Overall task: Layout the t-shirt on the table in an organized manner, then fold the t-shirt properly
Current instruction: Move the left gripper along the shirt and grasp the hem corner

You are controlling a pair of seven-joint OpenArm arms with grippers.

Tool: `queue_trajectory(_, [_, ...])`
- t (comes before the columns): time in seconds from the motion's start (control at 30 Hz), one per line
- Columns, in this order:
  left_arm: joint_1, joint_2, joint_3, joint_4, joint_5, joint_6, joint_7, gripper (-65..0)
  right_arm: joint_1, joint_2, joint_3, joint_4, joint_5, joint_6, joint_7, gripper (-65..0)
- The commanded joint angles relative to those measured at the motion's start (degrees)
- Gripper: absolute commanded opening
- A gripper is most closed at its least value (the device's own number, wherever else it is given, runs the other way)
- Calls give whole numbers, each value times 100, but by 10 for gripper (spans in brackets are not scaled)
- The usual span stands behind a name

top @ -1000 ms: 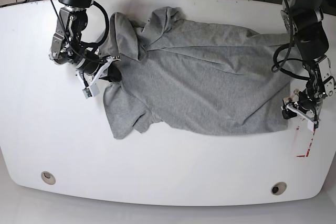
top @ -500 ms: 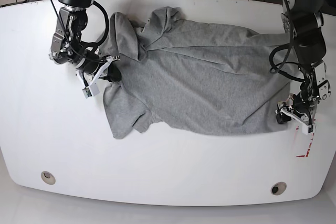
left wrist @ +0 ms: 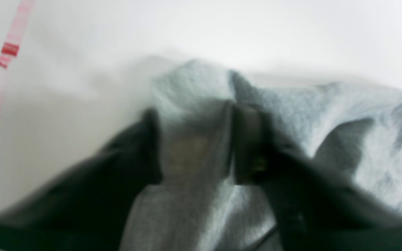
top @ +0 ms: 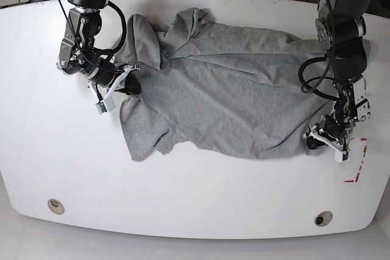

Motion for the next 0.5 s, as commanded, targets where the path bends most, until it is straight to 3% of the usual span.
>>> queue_trajectory(0.0, [-121,-49,-2,44,13,-17,-48,-611,55,66,1,51,-110,-10,-143,-647])
queue_trajectory(0.07, [-121,-49,-2,44,13,-17,-127,-650,55,66,1,51,-110,-10,-143,-648])
queue_trajectory(0.33, [-59,-49,-2,405,13,-26,-109,-650,266,242,-43,60,-110,-10,-143,-650])
queue_trajectory(0.47, [283,-67,-2,1328,4,-43,339,-650,380,409,-290,165,-110,-10,-152,-650])
